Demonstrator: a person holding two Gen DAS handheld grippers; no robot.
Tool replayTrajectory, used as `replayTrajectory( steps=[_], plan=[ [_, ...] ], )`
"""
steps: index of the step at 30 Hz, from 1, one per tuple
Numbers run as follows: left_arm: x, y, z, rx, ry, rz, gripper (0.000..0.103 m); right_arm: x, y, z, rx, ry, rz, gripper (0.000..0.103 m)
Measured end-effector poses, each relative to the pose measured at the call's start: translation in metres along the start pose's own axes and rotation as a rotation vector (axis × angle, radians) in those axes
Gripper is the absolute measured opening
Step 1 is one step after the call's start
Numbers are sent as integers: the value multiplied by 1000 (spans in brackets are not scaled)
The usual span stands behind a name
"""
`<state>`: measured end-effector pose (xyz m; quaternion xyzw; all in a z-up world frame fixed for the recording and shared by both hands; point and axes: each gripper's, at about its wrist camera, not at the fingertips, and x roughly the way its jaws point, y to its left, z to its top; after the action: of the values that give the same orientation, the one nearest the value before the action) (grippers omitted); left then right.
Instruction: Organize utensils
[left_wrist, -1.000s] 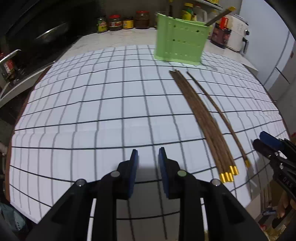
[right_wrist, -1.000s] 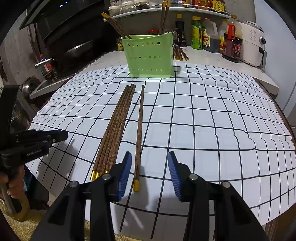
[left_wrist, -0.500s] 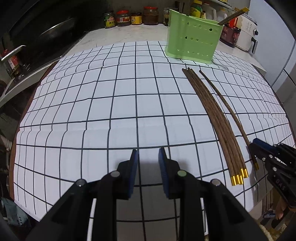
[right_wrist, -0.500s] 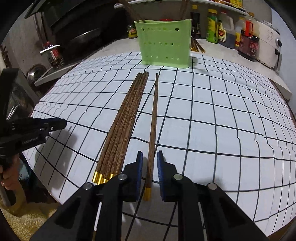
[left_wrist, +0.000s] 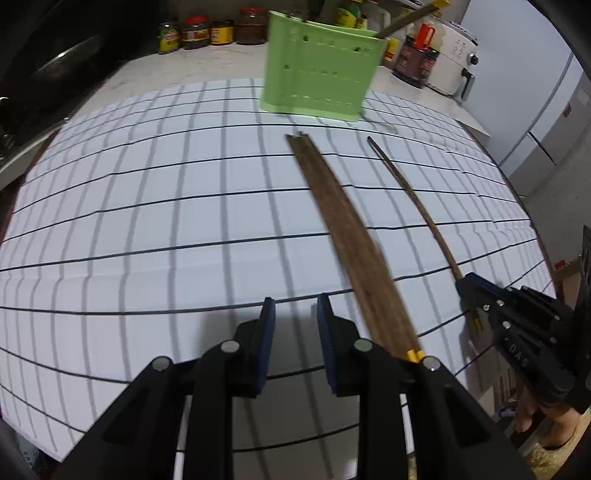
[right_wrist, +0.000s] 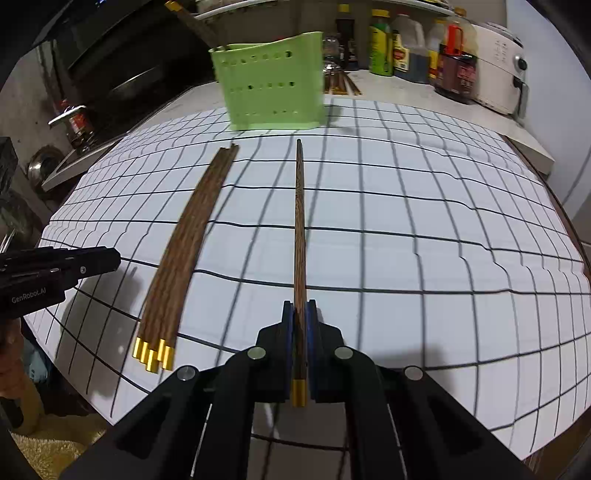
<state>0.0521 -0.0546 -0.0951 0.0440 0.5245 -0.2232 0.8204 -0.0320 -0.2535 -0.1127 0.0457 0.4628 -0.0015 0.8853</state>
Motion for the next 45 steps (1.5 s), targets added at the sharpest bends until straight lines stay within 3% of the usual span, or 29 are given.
replayTrajectory(
  steps=[10, 17, 22, 26, 31, 45],
  plan=[
    [21, -37, 5, 47, 38, -24, 23, -8, -12, -3, 37, -24, 43, 9],
    [19, -41, 3, 95, 29, 72, 23, -10, -13, -4, 39, -33, 57, 10],
    [17, -18, 1, 50, 36, 105, 23, -11, -9, -3, 35, -38, 69, 10],
    [7, -6, 0, -2, 17, 24, 23, -13, -4, -2, 28, -46, 70, 10],
    [4, -23, 1, 57, -14, -24, 23, -14, -4, -1, 28, -50, 65, 10],
    [24, -44, 8, 113, 45, 21, 23, -17, -14, -6, 59, -53, 61, 10]
  ],
)
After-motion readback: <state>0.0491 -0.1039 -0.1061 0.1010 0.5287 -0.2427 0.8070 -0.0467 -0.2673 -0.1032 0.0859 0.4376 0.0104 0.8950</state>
